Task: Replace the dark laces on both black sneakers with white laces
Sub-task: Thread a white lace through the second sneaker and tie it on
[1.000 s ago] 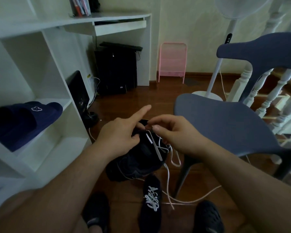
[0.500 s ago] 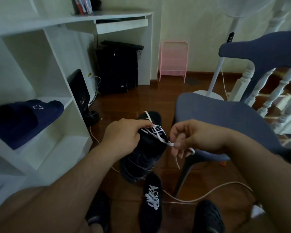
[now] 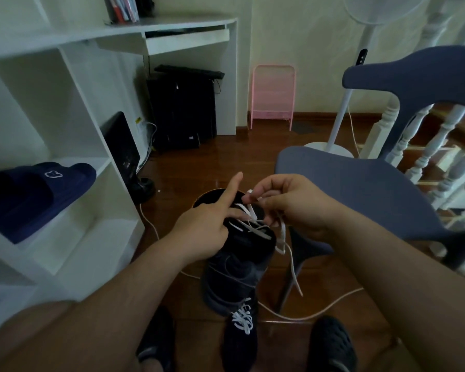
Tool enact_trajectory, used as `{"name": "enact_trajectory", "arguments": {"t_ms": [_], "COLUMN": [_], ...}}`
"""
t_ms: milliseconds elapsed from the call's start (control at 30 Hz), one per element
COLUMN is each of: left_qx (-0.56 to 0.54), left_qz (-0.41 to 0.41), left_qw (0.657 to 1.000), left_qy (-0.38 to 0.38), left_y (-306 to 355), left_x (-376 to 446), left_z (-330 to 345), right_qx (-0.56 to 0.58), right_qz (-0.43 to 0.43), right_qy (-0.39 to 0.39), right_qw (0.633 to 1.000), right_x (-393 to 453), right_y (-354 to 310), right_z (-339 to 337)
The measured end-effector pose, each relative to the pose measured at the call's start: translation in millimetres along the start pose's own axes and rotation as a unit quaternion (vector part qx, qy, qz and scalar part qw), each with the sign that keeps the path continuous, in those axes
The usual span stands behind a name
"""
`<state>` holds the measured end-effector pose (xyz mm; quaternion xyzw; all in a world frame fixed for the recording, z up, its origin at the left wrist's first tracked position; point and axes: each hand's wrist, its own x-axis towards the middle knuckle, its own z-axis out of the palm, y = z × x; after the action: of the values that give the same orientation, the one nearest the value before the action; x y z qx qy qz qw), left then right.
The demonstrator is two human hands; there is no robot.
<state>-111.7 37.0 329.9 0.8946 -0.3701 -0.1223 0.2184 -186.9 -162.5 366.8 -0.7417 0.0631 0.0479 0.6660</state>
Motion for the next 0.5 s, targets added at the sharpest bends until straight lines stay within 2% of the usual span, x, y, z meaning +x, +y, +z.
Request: {"name": "enact_trajectory", "arguments": {"t_ms": [133, 233, 300, 367, 433, 500], "left_qx": [0.037, 0.053, 0.049, 0.06, 0.089, 0.137], "left_qz": [-0.003, -0.053, -0.038, -0.025, -0.011, 0.001], "left_qw": [0.999, 0.997, 0.998, 0.998, 0.995, 0.988], "left_qy": [0.008, -0.015, -0.012, 0.012, 0.046, 0.074], "left_y": [-2.6, 0.7, 4.8, 5.0, 3.8, 5.4], "left_x": [2.9, 3.7, 3.0, 2.1, 0.4, -2.9], "left_z": [3.0, 1.0, 1.4, -1.1, -4.0, -7.0], "right_qx": [0.025, 0.028, 0.006, -0.062, -0.177, -0.327], "right_qz": [-0.012, -0.033, -0.017, 0.04, 0.139, 0.181], "right_qy": [-0.098, -0.165, -0.2, -0.259, -0.291, -0.235], "right_qw": [0.995, 0.985, 0.98, 0.963, 0.93, 0.897], "right_x": [-12.4, -16.7, -17.4, -19.0, -18.8, -18.0], "right_y": [-6.5, -9.7, -14.7, -19.0, -14.1, -6.3], "right_z": [6.1, 14.6, 6.2, -13.6, -36.6, -51.5]}}
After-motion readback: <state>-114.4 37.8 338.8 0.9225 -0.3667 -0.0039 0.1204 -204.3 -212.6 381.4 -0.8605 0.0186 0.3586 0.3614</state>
